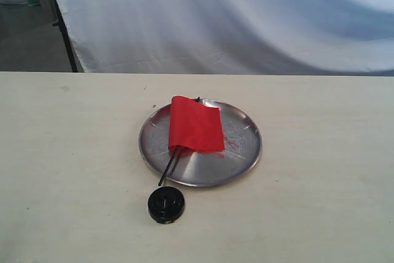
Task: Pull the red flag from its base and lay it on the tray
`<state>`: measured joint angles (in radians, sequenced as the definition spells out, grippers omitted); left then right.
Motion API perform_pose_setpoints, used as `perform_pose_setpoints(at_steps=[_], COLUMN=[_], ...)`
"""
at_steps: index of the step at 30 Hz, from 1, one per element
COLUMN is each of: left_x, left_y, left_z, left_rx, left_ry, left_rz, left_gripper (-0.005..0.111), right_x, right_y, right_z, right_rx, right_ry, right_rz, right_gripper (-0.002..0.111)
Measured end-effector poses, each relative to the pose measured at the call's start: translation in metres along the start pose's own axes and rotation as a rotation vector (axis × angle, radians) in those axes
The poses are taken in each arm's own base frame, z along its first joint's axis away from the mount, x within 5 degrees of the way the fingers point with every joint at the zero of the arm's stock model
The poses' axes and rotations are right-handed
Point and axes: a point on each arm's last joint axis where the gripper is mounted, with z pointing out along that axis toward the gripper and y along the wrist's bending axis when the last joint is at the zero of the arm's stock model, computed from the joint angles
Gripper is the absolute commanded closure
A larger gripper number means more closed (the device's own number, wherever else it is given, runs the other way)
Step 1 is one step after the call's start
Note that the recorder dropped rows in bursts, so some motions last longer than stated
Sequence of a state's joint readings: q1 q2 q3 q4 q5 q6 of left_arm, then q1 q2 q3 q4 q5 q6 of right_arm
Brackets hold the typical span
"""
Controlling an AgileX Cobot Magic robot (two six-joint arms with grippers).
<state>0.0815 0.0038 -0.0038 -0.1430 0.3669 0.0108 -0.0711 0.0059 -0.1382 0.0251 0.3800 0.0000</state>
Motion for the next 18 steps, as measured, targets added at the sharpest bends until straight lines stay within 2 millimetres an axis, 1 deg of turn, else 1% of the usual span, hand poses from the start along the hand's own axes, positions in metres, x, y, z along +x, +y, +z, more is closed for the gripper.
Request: perform_pose_setpoints(at_steps=[1,4,6,18], left_x=[0.0,0.0,0.0,0.0], left_y=[0.0,0.0,0.0,0.0], left_z=[0.0,0.0,0.0,0.0], left_rx=[0.0,0.0,0.0,0.0], left_ry=[0.0,0.0,0.0,0.0], left_rz=[0.0,0.0,0.0,0.0], left_gripper=[0.107,0.107,0.107,0.107], right_x=[0.005,0.028,0.035,0.038], right_y=[-0.001,-0.003,-0.003,-0.005], right_z=[0.002,0.011,0.013,0.013], right_rx=[0.009,0.024,0.029,0.04], right_ry=[0.0,0.024,0.047,0.075], right_rz=[0.015,0.053,0.072,0.01], right_gripper=[0.109,0.109,0.109,0.109])
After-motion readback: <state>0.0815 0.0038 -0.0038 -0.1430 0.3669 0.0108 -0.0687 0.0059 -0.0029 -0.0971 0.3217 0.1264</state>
